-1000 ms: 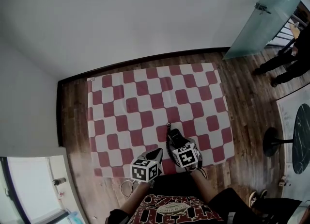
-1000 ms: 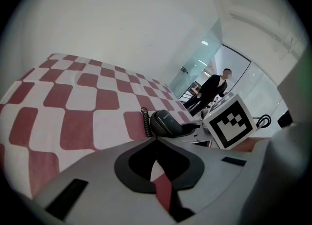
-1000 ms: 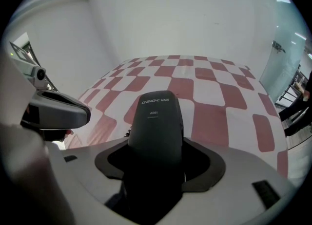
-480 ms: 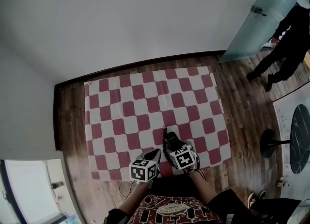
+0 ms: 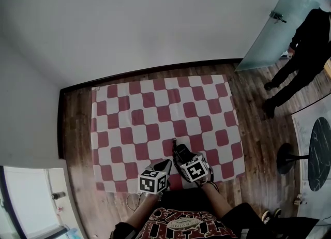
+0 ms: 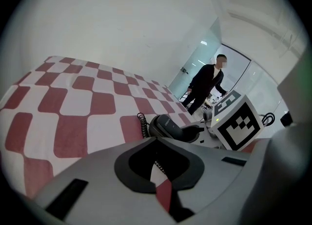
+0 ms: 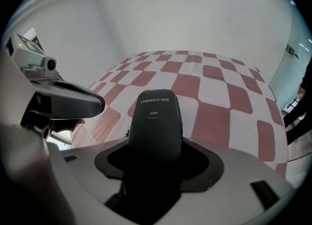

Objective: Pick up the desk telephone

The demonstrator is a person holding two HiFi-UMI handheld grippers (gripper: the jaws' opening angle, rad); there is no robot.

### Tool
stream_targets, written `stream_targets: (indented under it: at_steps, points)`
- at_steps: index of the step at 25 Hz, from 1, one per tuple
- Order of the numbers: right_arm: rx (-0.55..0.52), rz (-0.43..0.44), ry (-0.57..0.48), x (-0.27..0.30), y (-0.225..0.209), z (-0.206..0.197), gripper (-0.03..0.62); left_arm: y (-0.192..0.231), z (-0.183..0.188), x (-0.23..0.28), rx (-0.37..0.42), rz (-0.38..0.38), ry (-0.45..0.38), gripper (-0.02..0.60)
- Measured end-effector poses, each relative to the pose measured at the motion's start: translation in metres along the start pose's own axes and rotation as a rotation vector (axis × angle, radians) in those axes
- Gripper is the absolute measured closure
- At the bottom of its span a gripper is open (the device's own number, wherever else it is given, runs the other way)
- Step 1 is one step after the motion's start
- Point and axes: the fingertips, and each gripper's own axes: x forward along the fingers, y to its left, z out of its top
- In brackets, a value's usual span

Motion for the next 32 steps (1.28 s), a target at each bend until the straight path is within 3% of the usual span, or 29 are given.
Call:
stream_targets:
  at_steps: [32]
  points:
    - [0.028,0.058,-0.018,-0.053,0.0,-0.005,0.313,-0.015,-0.007,0.014,0.006,0.008,0.016,0.574]
